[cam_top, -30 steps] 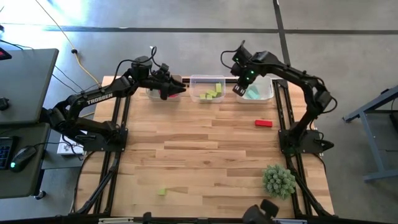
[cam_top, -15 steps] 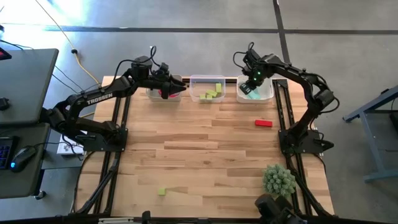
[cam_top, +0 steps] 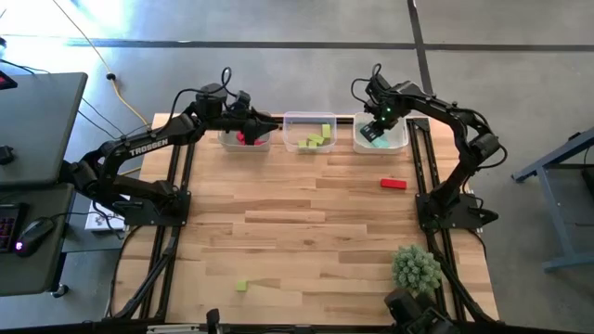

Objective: Sort & place blocks by color
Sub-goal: Put the red block into the gray bin

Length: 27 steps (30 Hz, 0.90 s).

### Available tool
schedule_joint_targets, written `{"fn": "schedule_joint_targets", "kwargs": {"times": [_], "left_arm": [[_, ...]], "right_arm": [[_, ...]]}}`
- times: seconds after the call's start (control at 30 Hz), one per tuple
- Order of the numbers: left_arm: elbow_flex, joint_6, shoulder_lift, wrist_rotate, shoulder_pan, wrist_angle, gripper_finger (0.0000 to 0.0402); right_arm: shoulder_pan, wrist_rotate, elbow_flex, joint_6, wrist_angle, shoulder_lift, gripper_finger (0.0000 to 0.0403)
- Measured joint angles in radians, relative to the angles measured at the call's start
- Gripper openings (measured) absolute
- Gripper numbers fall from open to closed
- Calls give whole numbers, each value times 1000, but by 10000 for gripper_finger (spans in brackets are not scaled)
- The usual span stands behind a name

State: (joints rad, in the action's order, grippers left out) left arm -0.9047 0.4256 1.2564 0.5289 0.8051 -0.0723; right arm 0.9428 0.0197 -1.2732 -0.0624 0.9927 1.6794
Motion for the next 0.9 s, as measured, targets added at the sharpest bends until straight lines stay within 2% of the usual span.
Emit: {"fn": "schedule_joint_targets", "kwargs": {"times": [0.37, 0.57, 0.9], "left_arm": [[0, -11, 0, -2, 0, 0, 223], [0, -33, 0, -2, 0, 0, 223], [0, -63, 0, -1, 0, 0, 223]], "right_arm": [[-6, -242, 0, 48, 278, 0, 146], [-59, -249, 0, 58, 338, 0, 147], [-258, -201, -1, 61, 450, 0, 147]]}}
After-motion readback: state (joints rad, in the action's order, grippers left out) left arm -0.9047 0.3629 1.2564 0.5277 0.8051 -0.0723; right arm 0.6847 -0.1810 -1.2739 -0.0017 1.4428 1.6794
